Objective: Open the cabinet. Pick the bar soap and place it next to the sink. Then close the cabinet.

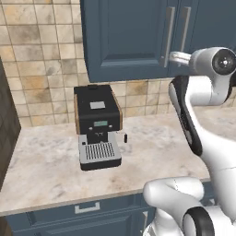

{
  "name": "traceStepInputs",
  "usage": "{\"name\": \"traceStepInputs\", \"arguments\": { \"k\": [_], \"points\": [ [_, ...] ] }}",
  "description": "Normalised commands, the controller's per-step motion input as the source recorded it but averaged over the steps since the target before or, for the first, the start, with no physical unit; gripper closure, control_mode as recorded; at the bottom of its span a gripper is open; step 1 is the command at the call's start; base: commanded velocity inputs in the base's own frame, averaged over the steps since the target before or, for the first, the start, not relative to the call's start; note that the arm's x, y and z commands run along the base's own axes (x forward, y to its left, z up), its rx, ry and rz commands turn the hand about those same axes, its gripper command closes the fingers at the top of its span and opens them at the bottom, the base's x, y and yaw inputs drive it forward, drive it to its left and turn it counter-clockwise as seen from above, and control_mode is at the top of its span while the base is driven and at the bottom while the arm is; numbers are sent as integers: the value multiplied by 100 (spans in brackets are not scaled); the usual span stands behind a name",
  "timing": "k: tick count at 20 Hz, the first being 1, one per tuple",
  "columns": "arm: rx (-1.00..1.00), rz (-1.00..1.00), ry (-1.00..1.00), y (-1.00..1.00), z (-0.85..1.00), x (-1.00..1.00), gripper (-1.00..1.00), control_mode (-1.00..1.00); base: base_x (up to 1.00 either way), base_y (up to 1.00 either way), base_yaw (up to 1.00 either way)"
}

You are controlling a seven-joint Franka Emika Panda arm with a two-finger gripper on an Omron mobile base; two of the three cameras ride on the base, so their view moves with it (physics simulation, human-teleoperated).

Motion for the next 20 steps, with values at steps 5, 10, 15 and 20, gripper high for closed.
{"name": "traceStepInputs", "arguments": {
  "k": [5, 10, 15, 20],
  "points": [
    [4, 12, 7, -12, 0, 16, -100, -100, 0, 0, 0],
    [0, 19, 1, 1, 0, 41, -100, -100, 0, 0, 0],
    [0, 18, 0, 0, -3, 59, -100, -100, 0, 0, 0],
    [-2, 7, 0, 13, -9, 55, -100, -100, 0, 0, 0]
  ]
}}
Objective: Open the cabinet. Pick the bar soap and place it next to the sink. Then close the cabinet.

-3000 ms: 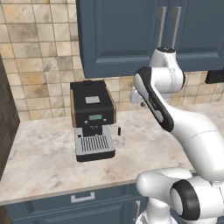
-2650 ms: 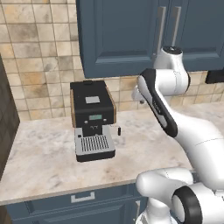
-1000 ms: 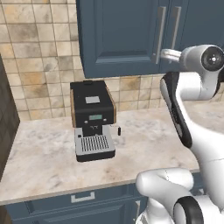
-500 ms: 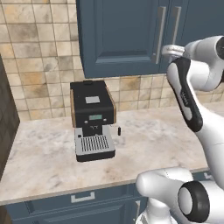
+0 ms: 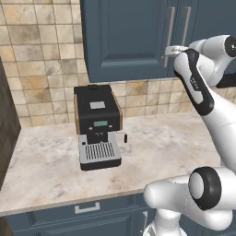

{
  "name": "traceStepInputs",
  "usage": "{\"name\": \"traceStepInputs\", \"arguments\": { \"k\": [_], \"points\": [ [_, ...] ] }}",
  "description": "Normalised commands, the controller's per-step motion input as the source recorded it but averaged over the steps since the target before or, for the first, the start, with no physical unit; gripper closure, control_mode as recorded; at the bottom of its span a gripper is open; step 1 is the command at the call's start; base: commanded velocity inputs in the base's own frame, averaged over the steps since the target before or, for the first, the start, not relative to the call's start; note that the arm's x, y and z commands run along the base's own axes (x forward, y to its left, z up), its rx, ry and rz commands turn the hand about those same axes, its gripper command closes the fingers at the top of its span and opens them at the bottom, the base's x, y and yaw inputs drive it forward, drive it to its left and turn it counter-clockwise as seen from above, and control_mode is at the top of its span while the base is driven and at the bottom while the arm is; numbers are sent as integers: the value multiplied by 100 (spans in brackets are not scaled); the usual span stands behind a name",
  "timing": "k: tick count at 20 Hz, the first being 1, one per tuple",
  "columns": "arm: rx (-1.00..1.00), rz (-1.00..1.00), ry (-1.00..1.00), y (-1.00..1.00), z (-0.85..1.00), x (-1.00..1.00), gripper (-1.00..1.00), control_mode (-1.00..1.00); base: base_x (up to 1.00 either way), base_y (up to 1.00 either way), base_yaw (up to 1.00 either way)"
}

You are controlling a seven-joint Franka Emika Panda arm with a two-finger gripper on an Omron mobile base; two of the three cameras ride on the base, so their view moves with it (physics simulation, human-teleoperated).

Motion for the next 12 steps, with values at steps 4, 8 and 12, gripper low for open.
{"name": "traceStepInputs", "arguments": {
  "k": [4, 8, 12],
  "points": [
    [-4, 0, 0, 6, -5, 45, -100, -100, 0, 0, 0],
    [-1, 0, 0, 0, -10, 50, -100, -100, 0, 0, 0],
    [-4, 0, 0, 1, -16, 52, 100, -100, 0, 0, 0]
  ]
}}
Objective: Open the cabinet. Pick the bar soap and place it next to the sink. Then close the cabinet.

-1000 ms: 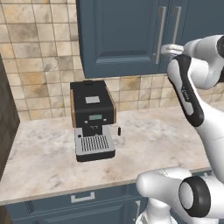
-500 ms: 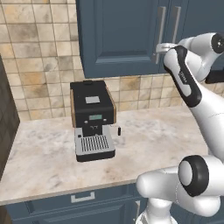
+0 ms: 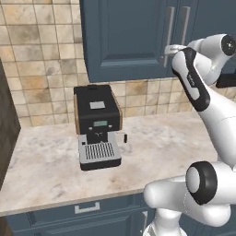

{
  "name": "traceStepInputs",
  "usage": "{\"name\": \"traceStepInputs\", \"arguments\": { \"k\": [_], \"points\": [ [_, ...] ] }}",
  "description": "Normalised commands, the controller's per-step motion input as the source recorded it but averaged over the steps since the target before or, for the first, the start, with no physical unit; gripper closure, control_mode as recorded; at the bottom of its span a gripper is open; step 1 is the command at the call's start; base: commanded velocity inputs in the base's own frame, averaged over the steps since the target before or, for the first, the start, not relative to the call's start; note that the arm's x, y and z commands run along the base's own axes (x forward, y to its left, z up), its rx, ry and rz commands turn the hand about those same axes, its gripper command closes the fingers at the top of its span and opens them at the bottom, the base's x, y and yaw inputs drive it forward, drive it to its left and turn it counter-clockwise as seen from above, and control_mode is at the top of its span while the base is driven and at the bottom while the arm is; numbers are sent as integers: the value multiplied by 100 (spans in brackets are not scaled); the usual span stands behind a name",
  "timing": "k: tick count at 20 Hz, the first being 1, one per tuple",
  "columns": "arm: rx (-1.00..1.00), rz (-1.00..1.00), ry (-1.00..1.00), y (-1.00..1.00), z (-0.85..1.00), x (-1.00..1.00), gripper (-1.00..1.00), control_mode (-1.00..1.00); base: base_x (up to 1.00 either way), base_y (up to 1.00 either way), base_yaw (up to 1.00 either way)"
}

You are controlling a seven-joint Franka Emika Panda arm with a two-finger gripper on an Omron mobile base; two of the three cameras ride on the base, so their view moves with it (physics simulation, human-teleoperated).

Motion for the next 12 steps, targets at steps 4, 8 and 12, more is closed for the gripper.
{"name": "traceStepInputs", "arguments": {
  "k": [4, 8, 12],
  "points": [
    [-1, 2, 7, 0, -13, 9, 100, -100, 0, 0, 0],
    [-1, 0, 3, -14, -1, -1, 100, -100, 0, 0, 0],
    [-3, 0, 0, -46, 0, -38, 100, -100, 0, 0, 0]
  ]
}}
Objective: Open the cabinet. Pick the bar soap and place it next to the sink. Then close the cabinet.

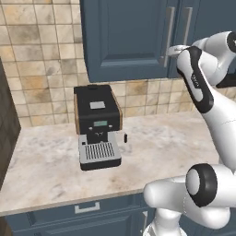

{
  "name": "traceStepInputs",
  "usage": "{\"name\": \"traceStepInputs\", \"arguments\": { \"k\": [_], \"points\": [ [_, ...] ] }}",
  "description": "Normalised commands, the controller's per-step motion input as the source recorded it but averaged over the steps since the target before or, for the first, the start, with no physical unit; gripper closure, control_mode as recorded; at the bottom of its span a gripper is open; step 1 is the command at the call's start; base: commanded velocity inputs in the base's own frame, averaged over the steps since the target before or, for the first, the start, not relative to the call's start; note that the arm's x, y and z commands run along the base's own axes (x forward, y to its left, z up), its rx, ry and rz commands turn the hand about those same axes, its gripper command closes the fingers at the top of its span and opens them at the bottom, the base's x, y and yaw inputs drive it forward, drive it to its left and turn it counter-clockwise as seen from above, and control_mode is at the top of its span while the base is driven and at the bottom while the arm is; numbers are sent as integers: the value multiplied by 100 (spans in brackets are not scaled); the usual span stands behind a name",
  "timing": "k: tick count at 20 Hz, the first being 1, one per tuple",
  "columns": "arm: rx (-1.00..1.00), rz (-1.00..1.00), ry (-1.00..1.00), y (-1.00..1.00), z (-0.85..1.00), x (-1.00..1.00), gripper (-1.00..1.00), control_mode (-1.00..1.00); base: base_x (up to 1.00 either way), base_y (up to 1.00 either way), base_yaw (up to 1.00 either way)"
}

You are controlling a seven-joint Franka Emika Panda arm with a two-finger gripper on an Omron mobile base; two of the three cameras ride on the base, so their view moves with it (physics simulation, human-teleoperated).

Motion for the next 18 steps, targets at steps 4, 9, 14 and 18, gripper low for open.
{"name": "traceStepInputs", "arguments": {
  "k": [4, 9, 14, 18],
  "points": [
    [-5, 0, 0, -75, 0, -76, 100, -100, 0, 0, 0],
    [-6, -1, 0, -99, 0, -100, 100, -100, 0, 0, 0],
    [-9, -7, 0, -100, 0, -100, 100, -100, 0, 0, 0],
    [-15, -6, 0, -97, -6, -100, 100, -100, 0, 0, 0]
  ]
}}
